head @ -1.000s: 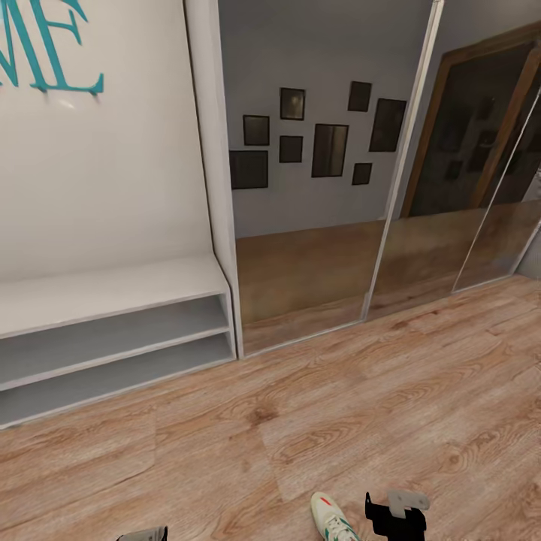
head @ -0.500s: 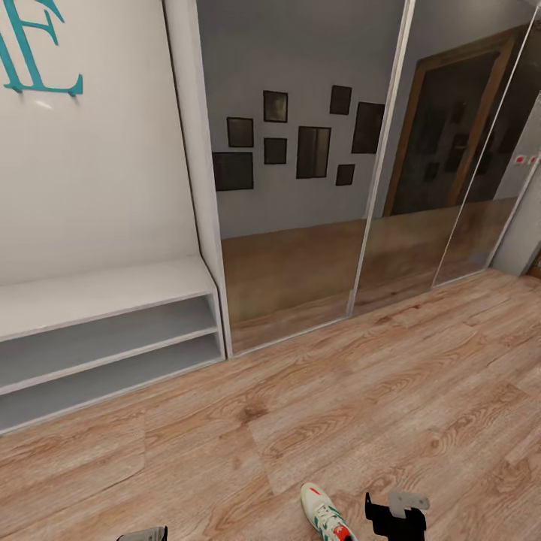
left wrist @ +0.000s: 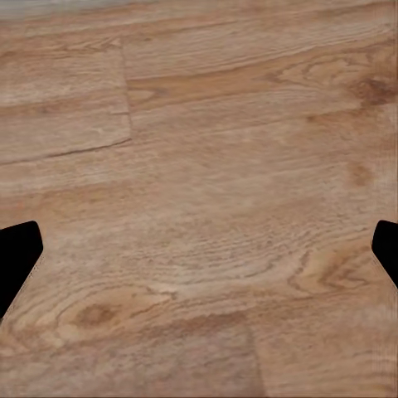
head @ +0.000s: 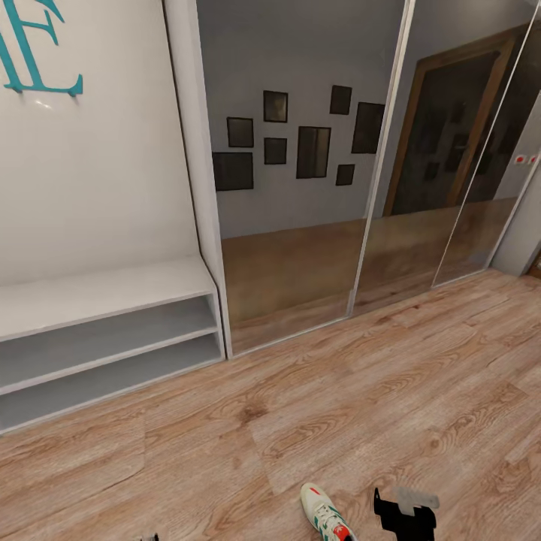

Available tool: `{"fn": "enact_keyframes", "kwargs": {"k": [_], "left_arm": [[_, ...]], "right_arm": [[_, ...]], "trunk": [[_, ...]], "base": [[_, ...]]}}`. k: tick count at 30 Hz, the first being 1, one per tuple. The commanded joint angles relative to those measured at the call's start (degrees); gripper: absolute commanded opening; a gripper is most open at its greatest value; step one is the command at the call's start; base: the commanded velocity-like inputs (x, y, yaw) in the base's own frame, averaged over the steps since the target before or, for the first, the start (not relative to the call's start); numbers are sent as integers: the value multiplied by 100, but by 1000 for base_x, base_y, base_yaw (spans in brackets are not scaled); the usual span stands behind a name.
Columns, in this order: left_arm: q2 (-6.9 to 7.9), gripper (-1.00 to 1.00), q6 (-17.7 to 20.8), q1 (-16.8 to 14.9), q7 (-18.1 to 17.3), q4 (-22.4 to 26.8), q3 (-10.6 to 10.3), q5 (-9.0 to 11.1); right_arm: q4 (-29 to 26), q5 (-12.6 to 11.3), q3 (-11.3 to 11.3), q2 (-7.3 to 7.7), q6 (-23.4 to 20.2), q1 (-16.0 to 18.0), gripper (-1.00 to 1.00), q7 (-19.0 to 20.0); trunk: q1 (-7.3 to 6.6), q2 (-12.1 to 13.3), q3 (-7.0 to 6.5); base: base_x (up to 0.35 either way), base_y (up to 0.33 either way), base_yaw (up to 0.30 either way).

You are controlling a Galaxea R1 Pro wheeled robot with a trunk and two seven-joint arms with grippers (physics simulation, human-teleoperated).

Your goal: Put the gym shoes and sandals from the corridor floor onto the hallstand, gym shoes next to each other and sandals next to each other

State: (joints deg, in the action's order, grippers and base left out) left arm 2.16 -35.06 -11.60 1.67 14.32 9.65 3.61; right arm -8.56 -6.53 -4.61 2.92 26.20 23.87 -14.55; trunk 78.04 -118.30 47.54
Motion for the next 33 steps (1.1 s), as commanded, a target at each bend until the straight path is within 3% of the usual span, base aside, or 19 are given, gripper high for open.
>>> {"fn": "enact_keyframes", "kwargs": {"k": [1,7,15,30,31,33], "left_arm": [[3,100,-52,-2,16,7,-31,70],[39,100,-109,-100,0,38,-105,106],[-21,100,149,-360,-15,27,-116,-117],[-493,100,631,-849,-34,230,-133,-633],[-608,100,1101,-1908,-34,242,-148,-651],[-651,100,1103,-1912,-35,260,-196,-657]], "right_arm": [[6,-62,-51,35,28,3,100,-16],[12,-62,-43,105,35,4,100,-7],[29,-43,-75,243,23,4,100,21],[38,104,-113,420,24,4,100,31],[38,110,-114,425,24,4,100,31],[38,117,-116,433,25,4,100,31]], "trunk": [[-1,-2,5],[-1,-2,5],[-1,-2,5],[-1,-2,5],[-1,-2,5],[-1,-2,5]], "base": [[0,0,0],[0,0,0],[0,0,0],[0,0,0],[0,0,0],[11,0,0]]}}
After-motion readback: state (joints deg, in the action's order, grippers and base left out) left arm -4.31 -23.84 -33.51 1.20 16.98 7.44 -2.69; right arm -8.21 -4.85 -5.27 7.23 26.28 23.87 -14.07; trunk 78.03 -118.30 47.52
